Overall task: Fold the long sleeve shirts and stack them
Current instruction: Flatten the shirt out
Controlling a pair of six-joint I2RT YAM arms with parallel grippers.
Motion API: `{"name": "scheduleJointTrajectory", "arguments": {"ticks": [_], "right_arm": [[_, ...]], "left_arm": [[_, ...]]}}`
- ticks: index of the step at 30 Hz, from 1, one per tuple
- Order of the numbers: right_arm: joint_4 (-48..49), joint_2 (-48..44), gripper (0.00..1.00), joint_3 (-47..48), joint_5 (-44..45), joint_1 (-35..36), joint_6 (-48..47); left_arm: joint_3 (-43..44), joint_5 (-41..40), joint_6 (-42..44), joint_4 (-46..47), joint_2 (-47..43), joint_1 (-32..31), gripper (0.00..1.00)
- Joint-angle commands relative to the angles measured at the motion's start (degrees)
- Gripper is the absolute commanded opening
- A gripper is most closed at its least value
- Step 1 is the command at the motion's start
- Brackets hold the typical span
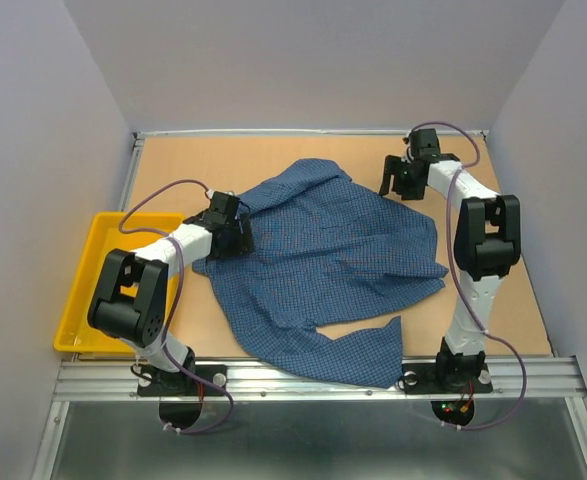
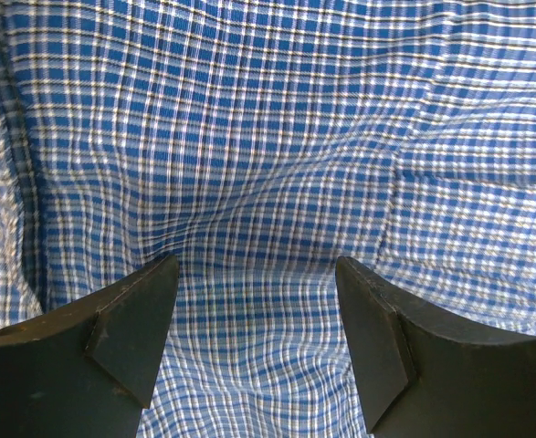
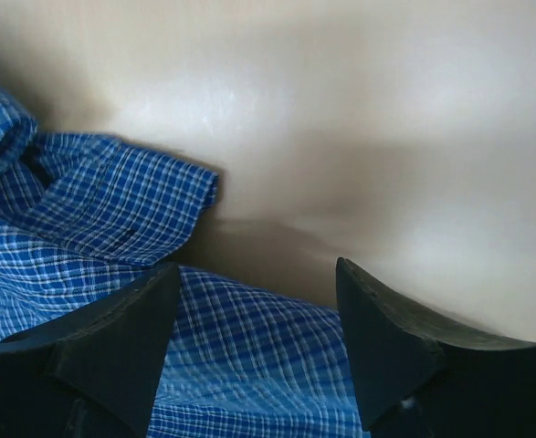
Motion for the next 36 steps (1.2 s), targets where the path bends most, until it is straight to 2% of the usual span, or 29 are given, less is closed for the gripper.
{"name": "scheduleJointTrajectory", "arguments": {"ticks": [1,6,10,17,20,21,23,24,26,29,32,33,35,36], "right_arm": [[5.4,1.0,0.77,3.6,-12.5,0.6,-7.7],[6.2,2.7,0.83,1.6,-16.0,4.2,-12.0],[7.5,2.9,0.86,-0.6,-14.9,8.6,-15.9],[9.1,4.3,0.83,-2.4,-5.3,13.3,-16.2],[10.2,4.1,0.70,-3.5,-1.2,13.3,-15.3],[10.2,3.4,0.58,-3.6,0.7,13.3,-15.2],[10.2,2.1,0.42,-3.7,2.2,13.3,-15.8],[10.2,1.3,0.26,-3.4,3.9,13.3,-15.9],[10.1,-0.9,0.15,-2.3,6.0,13.3,-17.1],[9.9,-4.7,0.14,-0.7,12.0,13.2,-18.8],[9.8,-8.0,0.04,2.8,21.4,13.3,-19.6],[9.9,-9.6,0.02,3.8,26.9,13.3,-19.8],[10.0,-11.3,0.01,6.9,32.1,13.3,-19.9],[10.2,-12.0,0.04,7.7,35.1,13.3,-19.6]], "left_arm": [[1.9,-0.8,1.0,0.4,2.0,0.0,0.81],[1.7,-0.5,0.9,0.8,3.6,0.0,0.81],[1.3,-0.4,0.9,0.9,4.1,0.0,0.81],[0.6,-0.5,0.8,1.2,4.4,0.0,0.81],[0.2,-0.8,0.8,1.2,4.4,0.0,0.81],[0.1,-1.1,0.8,1.2,4.3,0.0,0.81],[0.1,-1.4,0.8,1.1,4.5,0.0,0.81],[-0.3,-1.4,0.6,1.2,4.5,0.0,0.81],[-0.5,-1.3,0.2,1.0,4.9,0.0,0.81],[-0.5,-1.2,-0.2,0.5,6.0,0.1,0.80],[-0.6,-1.3,-0.5,-0.2,6.4,0.1,0.80],[-0.6,-1.6,-0.6,-0.3,6.4,0.1,0.79],[-0.6,-1.8,-0.7,-0.3,6.4,0.2,0.78],[-0.4,-1.9,-0.9,-0.3,6.4,0.2,0.78]]}}
